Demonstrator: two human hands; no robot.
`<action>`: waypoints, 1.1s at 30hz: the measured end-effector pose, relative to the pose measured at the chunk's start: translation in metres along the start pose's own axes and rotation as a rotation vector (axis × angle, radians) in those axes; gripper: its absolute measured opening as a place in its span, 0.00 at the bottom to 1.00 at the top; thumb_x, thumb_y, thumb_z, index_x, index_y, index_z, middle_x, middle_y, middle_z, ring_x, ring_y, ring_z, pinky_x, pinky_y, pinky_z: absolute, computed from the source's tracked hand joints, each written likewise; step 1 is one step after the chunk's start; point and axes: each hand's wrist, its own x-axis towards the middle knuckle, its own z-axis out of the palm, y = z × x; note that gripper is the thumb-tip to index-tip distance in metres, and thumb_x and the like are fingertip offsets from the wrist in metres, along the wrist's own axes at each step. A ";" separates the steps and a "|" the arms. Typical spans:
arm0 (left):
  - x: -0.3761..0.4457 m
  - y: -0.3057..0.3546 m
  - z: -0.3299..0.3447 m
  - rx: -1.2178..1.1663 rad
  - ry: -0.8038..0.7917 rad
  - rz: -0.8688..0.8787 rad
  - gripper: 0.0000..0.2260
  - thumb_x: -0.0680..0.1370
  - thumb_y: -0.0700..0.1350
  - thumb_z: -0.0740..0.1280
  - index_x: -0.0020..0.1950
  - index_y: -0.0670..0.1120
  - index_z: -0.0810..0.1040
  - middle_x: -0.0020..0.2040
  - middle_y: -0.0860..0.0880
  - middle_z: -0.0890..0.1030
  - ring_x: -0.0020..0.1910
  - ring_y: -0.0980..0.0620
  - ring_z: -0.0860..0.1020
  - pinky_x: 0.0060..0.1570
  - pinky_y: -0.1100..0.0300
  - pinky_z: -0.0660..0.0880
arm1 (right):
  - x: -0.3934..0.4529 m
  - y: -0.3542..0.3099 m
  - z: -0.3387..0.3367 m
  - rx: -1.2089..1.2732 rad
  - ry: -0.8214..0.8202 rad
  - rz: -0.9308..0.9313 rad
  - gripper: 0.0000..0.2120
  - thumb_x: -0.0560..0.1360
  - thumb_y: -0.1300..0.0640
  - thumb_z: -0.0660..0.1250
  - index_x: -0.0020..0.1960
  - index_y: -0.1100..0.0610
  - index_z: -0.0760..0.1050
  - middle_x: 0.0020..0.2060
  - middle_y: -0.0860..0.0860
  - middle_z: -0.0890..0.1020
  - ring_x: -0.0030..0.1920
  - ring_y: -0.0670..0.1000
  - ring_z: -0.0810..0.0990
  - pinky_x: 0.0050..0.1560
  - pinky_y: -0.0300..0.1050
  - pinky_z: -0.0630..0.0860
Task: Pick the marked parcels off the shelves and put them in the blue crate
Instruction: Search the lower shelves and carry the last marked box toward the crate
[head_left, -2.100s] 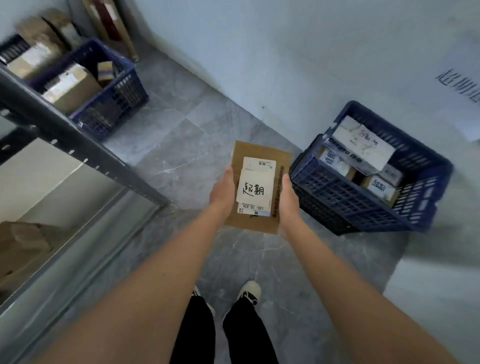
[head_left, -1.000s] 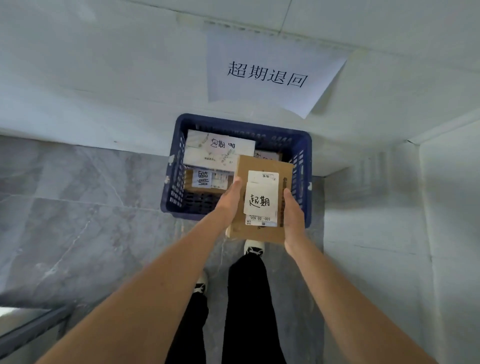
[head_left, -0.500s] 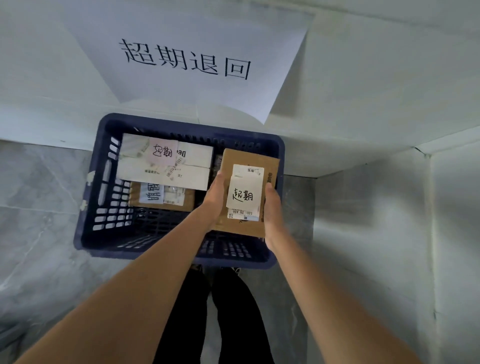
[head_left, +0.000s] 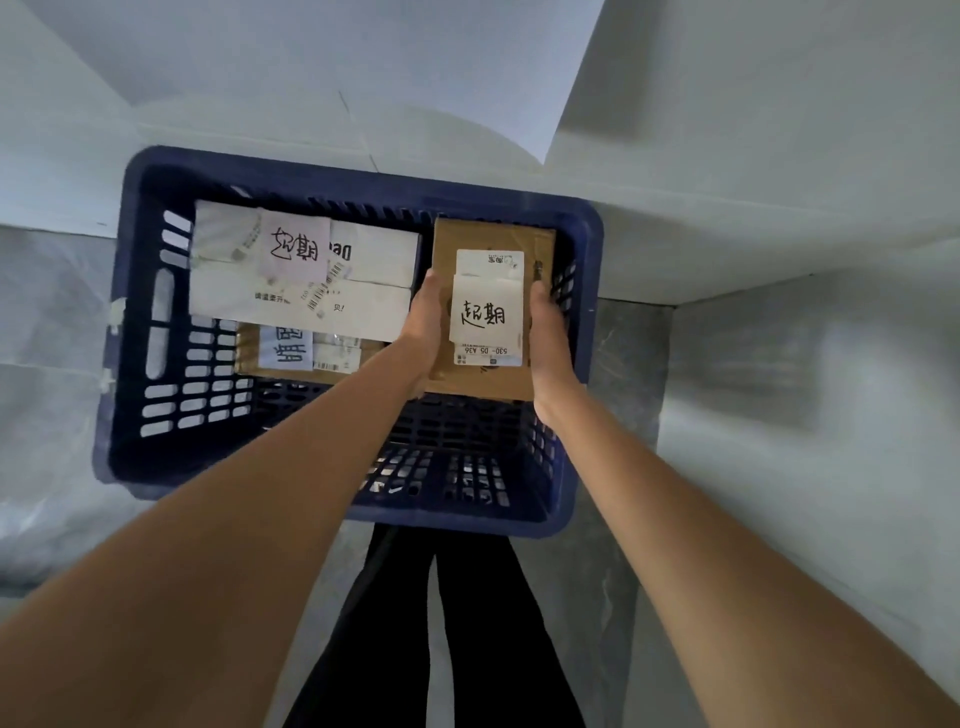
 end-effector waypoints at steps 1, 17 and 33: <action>0.001 -0.001 0.000 0.002 -0.003 0.006 0.29 0.81 0.64 0.45 0.68 0.50 0.74 0.55 0.45 0.83 0.54 0.43 0.80 0.60 0.46 0.73 | -0.001 0.000 0.000 -0.007 0.008 0.001 0.41 0.67 0.25 0.53 0.74 0.46 0.66 0.64 0.49 0.79 0.62 0.50 0.78 0.67 0.56 0.71; -0.049 0.006 -0.020 0.081 0.011 0.010 0.29 0.81 0.64 0.44 0.79 0.52 0.55 0.78 0.48 0.59 0.75 0.46 0.60 0.66 0.53 0.61 | -0.039 -0.020 -0.001 -0.039 0.097 -0.065 0.26 0.83 0.44 0.52 0.78 0.53 0.56 0.62 0.45 0.75 0.56 0.44 0.74 0.54 0.37 0.67; -0.222 -0.030 -0.196 0.806 0.175 0.213 0.30 0.78 0.63 0.52 0.76 0.48 0.62 0.75 0.45 0.65 0.71 0.42 0.67 0.68 0.44 0.65 | -0.200 -0.056 0.088 -1.311 -0.282 -0.351 0.25 0.83 0.44 0.51 0.72 0.59 0.67 0.70 0.57 0.71 0.67 0.59 0.71 0.68 0.55 0.67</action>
